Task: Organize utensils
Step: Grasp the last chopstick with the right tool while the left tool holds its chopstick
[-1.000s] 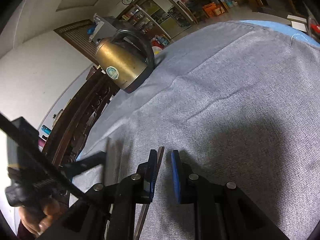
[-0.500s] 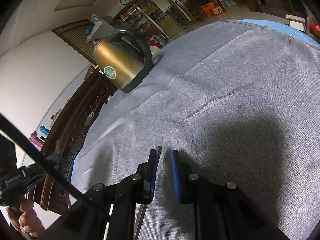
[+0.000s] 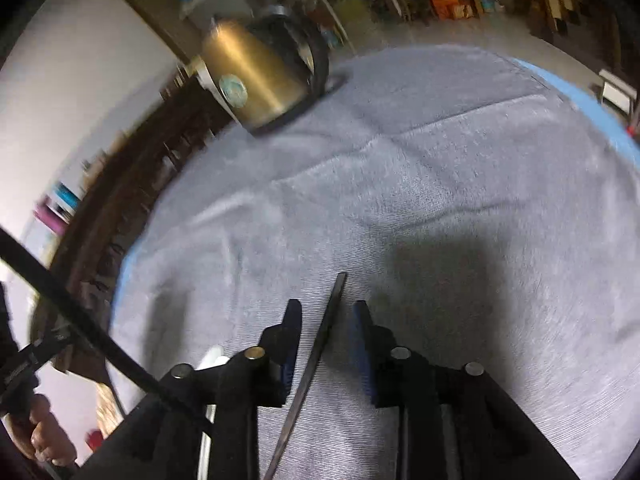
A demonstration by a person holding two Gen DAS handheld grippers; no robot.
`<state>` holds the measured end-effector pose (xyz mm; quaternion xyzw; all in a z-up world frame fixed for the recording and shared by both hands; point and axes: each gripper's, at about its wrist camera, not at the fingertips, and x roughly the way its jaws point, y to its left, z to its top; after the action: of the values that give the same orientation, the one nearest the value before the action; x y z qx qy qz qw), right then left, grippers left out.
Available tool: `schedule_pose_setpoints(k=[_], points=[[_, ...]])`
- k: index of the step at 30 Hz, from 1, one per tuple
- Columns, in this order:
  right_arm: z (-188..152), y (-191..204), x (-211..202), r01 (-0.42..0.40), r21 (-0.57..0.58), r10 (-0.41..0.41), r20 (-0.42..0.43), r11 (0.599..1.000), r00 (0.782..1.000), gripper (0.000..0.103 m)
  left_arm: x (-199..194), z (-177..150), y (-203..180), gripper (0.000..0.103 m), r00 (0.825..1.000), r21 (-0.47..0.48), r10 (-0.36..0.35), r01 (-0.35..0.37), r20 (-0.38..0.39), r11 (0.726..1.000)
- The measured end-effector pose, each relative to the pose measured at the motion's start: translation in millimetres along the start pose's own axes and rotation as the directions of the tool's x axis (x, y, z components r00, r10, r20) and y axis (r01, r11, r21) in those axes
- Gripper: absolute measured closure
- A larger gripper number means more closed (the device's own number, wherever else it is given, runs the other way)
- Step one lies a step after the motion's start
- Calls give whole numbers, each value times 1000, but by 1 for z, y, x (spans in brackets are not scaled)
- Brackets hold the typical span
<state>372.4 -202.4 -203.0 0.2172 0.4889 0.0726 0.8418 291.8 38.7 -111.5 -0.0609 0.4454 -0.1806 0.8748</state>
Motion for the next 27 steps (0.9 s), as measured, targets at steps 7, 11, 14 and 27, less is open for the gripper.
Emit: schedule_pose_setpoints(k=[7,11,14,27], points=[[24,15,22,177,-71,-188,-199,982,962,74,-14,1,-1,98,998,21,43,-45,50,999],[27,14,36,263,-44,-264,-285,964,921,74,-22,1,-3,98,995,31,57,-60,83,998],[33,21,42,251,-32,-249,-295,968,923,74,-29,1,-5,98,992,41,67,-72,108,997],[26,68,64,374,-258,-429,-204,891,880,96,-51,-3,-4,98,985,42,71,-78,156,996]])
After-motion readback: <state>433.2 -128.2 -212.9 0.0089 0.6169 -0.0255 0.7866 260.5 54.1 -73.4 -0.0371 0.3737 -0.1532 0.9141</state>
